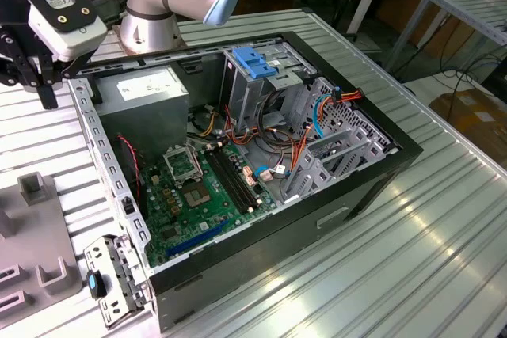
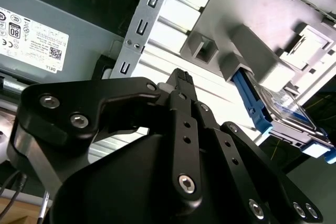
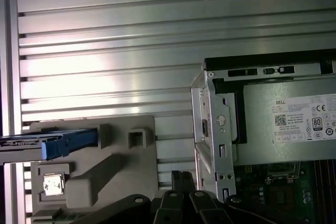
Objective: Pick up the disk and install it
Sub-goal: 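Reach for the disk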
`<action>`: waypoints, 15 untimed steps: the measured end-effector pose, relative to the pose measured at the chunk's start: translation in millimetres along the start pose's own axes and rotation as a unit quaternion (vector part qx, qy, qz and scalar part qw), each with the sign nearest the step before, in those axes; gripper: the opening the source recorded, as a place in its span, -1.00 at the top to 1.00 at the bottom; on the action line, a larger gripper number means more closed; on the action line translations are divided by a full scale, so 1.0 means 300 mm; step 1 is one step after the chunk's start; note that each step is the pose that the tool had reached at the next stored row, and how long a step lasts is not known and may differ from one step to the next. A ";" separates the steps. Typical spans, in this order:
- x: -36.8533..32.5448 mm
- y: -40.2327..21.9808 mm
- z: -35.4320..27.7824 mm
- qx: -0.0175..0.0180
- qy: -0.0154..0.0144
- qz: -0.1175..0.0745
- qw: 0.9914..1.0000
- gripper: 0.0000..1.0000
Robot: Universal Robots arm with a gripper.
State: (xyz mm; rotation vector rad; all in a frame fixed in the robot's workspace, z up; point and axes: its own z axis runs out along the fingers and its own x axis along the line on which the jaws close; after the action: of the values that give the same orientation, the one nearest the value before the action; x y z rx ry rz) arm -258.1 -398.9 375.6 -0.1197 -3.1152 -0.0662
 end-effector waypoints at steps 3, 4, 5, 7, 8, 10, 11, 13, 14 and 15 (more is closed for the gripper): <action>0.008 -0.001 0.001 0.000 0.000 0.000 1.000 0.79; 0.012 -0.001 0.001 0.000 0.000 0.000 1.000 0.79; 0.015 -0.001 0.001 0.000 0.000 0.000 1.000 0.79; 0.019 -0.001 0.002 0.000 0.000 0.000 1.000 0.79; 0.019 -0.001 0.001 0.000 0.000 0.000 1.000 0.79; 0.019 -0.002 0.001 0.000 0.000 0.000 1.000 0.79; 0.020 -0.002 0.001 0.000 0.000 0.000 1.000 0.79; 0.020 -0.002 0.001 0.000 0.000 0.000 1.000 0.79; 0.020 -0.002 0.001 0.000 0.000 0.000 1.000 0.79; 0.020 -0.002 0.001 0.000 0.000 0.000 1.000 0.79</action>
State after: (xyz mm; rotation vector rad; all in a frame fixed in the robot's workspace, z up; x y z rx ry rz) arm -264.0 -398.9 375.3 -0.1197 -3.1150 -0.0661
